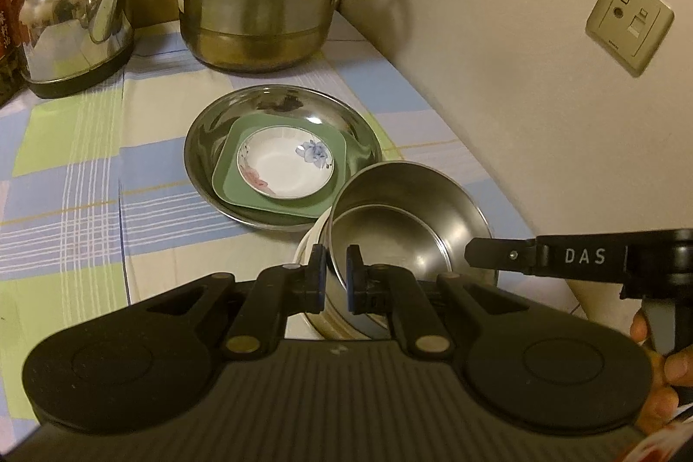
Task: Organize plates and bowls
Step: 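Lower the steel cup into the cream bowls and open the right gripper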
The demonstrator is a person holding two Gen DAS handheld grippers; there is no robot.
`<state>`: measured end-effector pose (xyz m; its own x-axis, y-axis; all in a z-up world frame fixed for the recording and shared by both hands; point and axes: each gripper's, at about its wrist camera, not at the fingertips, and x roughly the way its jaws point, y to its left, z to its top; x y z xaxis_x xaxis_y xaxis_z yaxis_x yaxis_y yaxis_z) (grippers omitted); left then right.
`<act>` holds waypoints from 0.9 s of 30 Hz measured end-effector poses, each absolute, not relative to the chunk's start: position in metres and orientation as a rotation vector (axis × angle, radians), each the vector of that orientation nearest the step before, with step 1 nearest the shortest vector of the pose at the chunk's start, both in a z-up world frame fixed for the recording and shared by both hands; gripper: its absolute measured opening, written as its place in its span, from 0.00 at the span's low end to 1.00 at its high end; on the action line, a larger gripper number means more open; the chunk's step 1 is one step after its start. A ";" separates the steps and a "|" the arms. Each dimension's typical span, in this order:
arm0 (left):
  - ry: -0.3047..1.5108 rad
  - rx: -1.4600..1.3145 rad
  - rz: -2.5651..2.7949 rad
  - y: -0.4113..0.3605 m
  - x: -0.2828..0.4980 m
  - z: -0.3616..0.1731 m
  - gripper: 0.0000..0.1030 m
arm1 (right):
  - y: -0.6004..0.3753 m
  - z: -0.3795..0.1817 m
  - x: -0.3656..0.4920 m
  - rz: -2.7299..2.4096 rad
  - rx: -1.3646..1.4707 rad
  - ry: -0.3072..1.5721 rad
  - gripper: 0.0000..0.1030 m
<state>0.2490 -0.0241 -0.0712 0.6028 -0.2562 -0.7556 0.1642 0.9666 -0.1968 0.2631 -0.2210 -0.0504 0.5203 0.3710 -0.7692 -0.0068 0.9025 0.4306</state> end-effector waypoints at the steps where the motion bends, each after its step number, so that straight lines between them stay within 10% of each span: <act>1: 0.894 -0.110 -0.245 -0.024 0.250 -0.072 0.07 | -0.221 -0.052 0.264 0.231 0.404 1.010 0.08; 22: 0.924 -0.121 -0.242 -0.025 0.257 -0.081 0.08 | -0.219 -0.061 0.271 0.224 0.386 1.053 0.09; 27: 0.895 -0.111 -0.240 -0.027 0.248 -0.073 0.10 | -0.222 -0.053 0.263 0.232 0.391 0.990 0.56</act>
